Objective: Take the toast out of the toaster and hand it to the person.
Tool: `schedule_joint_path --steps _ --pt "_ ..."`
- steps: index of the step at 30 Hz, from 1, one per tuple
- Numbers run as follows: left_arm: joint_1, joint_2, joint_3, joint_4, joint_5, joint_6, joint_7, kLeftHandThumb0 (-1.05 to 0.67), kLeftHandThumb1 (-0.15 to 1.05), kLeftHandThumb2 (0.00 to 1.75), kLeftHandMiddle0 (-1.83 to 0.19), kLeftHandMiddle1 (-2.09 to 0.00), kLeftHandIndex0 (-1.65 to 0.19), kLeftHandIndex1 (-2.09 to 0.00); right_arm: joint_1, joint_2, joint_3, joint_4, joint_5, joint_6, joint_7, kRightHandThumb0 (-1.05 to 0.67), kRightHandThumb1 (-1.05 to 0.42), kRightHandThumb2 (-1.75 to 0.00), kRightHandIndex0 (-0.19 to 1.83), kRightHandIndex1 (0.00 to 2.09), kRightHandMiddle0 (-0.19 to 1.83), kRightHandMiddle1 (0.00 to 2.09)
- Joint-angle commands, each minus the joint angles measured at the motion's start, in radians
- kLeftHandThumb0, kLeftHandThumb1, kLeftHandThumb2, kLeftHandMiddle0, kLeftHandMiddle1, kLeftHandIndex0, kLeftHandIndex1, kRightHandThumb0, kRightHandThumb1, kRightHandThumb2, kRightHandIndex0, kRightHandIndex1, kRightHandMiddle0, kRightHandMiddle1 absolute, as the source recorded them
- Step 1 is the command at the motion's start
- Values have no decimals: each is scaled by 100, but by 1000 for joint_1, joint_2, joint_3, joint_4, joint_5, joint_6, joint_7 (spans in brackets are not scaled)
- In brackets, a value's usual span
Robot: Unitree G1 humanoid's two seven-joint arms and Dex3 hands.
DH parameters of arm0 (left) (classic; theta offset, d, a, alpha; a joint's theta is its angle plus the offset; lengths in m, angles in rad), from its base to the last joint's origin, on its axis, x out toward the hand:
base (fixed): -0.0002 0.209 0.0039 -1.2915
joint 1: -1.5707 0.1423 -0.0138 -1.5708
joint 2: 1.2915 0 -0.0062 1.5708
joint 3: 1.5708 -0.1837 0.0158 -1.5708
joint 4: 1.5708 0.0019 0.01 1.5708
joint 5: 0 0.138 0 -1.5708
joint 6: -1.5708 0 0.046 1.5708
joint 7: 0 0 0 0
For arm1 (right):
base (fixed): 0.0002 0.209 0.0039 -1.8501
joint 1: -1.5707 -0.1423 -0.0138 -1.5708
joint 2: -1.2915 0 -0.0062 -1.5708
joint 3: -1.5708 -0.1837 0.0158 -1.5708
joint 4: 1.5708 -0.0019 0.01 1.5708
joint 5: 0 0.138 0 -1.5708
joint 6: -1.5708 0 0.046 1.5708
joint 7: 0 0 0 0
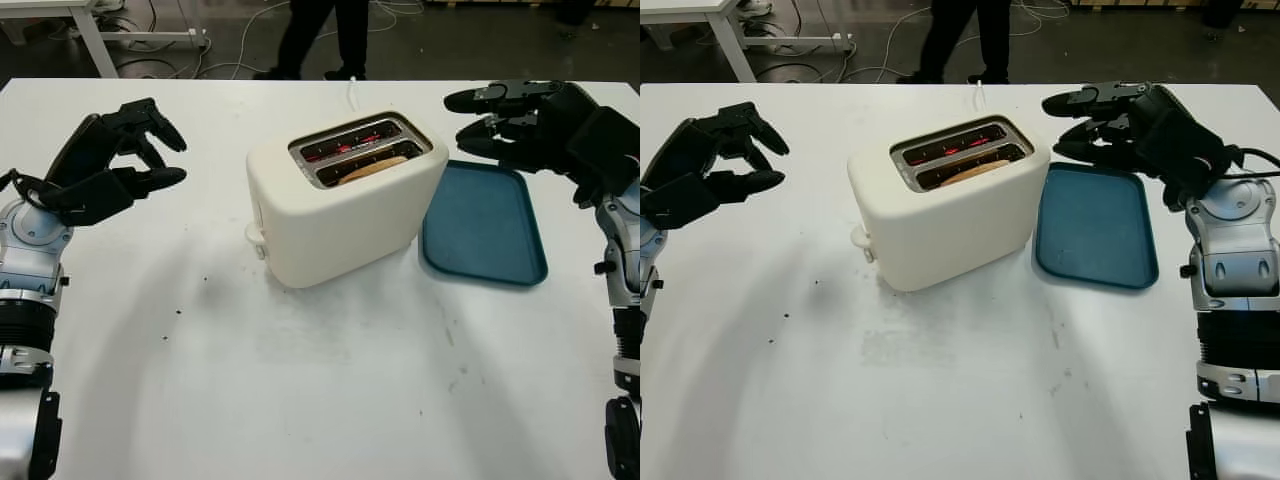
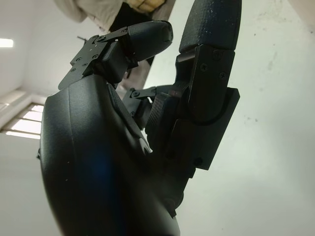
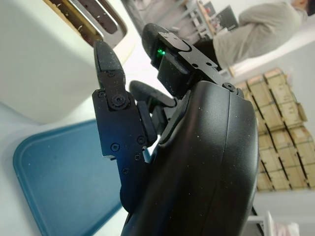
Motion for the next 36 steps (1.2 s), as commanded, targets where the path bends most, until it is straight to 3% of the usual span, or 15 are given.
schedule_joint_path --steps 1,36 --pt "2 -4 4 5 -7 -8 5 -105 92 26 -61 -139 -40 -141 -12 4 -3 -10 6 0 -6 -37 -88 0 43 90 79 1" --pt "-6 -4 1 6 -7 -6 1 -105 92 25 -61 -139 -43 -139 -24 1 3 0 -3 -19 -2 -37 -88 0 45 92 79 1"
